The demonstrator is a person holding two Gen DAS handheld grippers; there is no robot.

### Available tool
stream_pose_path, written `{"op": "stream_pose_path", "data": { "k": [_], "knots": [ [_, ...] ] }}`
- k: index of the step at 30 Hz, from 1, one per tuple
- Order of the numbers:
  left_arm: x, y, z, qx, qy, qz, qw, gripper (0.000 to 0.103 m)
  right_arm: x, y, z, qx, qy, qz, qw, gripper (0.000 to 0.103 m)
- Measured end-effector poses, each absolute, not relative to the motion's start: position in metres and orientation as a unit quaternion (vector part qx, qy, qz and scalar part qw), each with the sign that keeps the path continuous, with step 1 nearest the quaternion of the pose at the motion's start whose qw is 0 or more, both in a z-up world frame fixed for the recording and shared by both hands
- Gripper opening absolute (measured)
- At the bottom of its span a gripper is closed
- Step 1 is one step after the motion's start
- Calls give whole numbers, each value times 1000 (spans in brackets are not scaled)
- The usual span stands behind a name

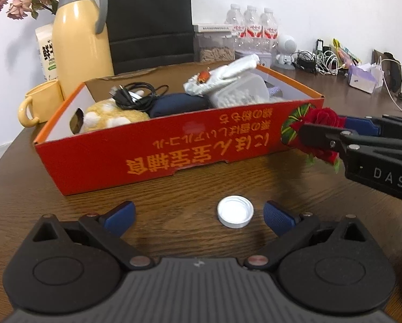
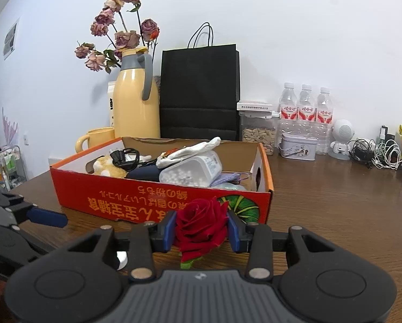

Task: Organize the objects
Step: 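Grasp the remaining white bottle cap with the left gripper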

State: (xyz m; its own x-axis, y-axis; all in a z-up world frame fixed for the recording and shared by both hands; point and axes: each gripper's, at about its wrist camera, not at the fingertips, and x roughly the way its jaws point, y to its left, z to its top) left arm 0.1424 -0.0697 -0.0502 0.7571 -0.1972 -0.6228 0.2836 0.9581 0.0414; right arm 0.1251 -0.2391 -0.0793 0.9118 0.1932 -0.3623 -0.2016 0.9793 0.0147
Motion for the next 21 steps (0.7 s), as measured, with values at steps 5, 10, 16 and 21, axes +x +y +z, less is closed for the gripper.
{"op": "stream_pose_path", "data": {
  "k": [5,10,16,21],
  "knots": [
    [145,-77,-54,68,332,-130,932,103,123,-243,-80,-9,182,101,978,38],
    [146,-79,-55,59,335,-135,931,103,121,-242,-80,-11,181,103,978,38],
    [146,-82,-56,52,338,-139,929,73,120,-242,-80,-12,179,106,978,38],
    [141,-85,-53,52,328,-149,931,30,119,-241,-80,-14,180,107,978,38]
  ]
}}
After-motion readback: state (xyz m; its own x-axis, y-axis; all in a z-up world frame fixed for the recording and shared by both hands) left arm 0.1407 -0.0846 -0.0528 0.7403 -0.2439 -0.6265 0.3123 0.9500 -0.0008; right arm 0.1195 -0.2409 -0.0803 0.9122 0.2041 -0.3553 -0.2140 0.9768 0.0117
